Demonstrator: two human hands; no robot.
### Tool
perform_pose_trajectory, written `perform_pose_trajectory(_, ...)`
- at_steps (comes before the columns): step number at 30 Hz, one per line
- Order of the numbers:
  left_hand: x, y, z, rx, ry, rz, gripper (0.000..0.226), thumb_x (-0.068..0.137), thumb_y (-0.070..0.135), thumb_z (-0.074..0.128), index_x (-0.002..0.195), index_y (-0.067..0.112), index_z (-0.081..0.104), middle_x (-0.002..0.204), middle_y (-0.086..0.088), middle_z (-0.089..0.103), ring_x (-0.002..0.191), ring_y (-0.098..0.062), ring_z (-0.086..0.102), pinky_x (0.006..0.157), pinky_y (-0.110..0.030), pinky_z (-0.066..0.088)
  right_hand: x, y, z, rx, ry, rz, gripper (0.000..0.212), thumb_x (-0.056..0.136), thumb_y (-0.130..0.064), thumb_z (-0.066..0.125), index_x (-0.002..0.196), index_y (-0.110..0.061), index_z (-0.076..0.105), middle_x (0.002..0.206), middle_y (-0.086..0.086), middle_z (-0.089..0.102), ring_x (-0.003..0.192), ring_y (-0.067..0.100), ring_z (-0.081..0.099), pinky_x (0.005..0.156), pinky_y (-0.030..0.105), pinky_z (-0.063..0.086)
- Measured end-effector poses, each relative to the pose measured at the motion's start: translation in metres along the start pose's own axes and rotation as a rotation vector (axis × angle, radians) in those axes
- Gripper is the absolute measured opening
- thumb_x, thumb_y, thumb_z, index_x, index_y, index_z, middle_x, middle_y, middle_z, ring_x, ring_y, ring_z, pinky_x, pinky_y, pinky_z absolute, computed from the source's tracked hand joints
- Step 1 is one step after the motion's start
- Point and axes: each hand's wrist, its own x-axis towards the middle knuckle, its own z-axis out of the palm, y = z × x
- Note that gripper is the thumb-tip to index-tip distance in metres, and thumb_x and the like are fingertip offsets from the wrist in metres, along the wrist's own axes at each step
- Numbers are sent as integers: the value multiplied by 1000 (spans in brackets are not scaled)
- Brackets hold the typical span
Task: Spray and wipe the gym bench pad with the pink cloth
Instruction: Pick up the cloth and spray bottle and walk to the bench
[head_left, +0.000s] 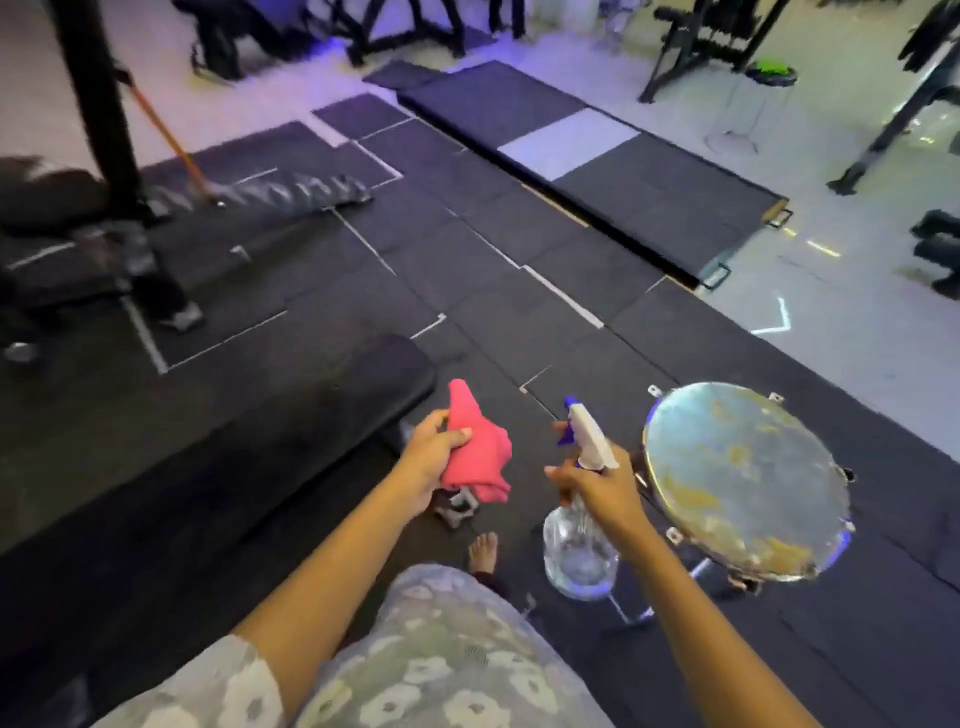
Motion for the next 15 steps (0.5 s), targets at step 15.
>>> perform_pose_trajectory(15,-27,-58,-304,-277,491,-123,18,91,-1,54,100,14,57,98,-9,63,88,-27,61,86,-48,51,18,-14,280,-198,-338,50,49,73,16,71,108,-16,66,67,4,58,53,5,52,50,20,48)
